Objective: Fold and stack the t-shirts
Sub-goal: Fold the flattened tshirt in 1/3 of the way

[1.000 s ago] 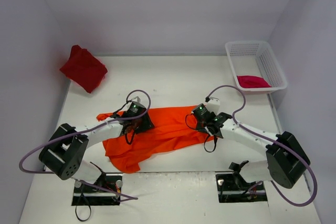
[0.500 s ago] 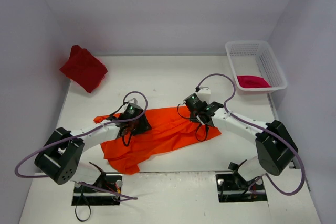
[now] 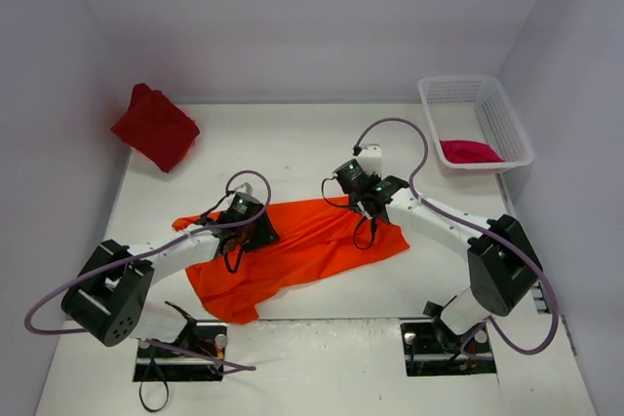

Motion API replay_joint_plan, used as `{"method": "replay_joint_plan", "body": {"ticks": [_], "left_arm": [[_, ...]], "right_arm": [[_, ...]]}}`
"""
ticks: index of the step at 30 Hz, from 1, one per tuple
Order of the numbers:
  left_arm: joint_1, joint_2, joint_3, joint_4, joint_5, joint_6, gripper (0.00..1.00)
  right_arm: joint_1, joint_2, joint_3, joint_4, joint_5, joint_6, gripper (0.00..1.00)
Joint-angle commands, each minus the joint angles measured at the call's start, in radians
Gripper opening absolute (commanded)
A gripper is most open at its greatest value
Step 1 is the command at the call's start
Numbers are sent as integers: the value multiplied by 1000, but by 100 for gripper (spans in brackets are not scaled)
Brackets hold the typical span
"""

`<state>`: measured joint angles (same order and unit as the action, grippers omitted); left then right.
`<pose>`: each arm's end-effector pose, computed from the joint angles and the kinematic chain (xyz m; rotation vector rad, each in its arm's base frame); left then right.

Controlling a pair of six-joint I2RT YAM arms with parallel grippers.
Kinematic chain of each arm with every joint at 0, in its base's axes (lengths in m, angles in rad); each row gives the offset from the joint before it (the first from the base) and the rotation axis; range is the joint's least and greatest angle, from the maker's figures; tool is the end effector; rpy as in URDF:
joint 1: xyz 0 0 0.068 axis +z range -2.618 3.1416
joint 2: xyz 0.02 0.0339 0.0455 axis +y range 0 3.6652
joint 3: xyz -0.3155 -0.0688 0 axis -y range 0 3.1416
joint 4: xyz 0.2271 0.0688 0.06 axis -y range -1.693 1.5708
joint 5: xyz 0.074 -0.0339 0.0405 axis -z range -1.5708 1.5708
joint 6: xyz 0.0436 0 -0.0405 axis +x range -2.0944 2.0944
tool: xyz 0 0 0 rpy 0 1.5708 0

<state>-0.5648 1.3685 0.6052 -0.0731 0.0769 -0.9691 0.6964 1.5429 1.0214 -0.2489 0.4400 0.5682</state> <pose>0.2017 -0.1318 0.2217 -0.4771 2.5168 -0.7546 0.2570 0.1906 0.2888 0.0682 2.2561 0.1565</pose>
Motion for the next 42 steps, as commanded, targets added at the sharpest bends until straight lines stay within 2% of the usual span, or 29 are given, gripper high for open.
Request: {"method": "replay_joint_plan", "body": {"ticks": [1, 8, 12, 16, 17, 20, 25, 33, 42], "left_arm": [[11, -23, -13, -24, -12, 23, 39], [11, -19, -15, -17, -9, 21, 39], [11, -19, -13, -21, -6, 23, 39], [11, -17, -9, -21, -8, 23, 39], [11, -16, -7, -19, -8, 23, 39], [11, -13, -4, -17, -5, 21, 39], [11, -16, -8, -19, -5, 23, 39], [11, -17, -12, -24, -3, 27, 39], [11, -26, -21, -31, -5, 32, 39]], "right_arm": [[3, -20, 68, -36, 83, -50, 0], [26, -69, -43, -62, 57, 48, 0], [25, -150, -118, -79, 65, 128, 0], [26, -193, -136, -87, 23, 153, 1], [26, -199, -139, -87, 3, 156, 4], [26, -210, -147, -92, -24, 165, 48], [26, -262, -175, -101, -47, 193, 62], [26, -293, -230, -119, -27, 248, 61], [25, -280, -264, -110, 20, 326, 53]]}}
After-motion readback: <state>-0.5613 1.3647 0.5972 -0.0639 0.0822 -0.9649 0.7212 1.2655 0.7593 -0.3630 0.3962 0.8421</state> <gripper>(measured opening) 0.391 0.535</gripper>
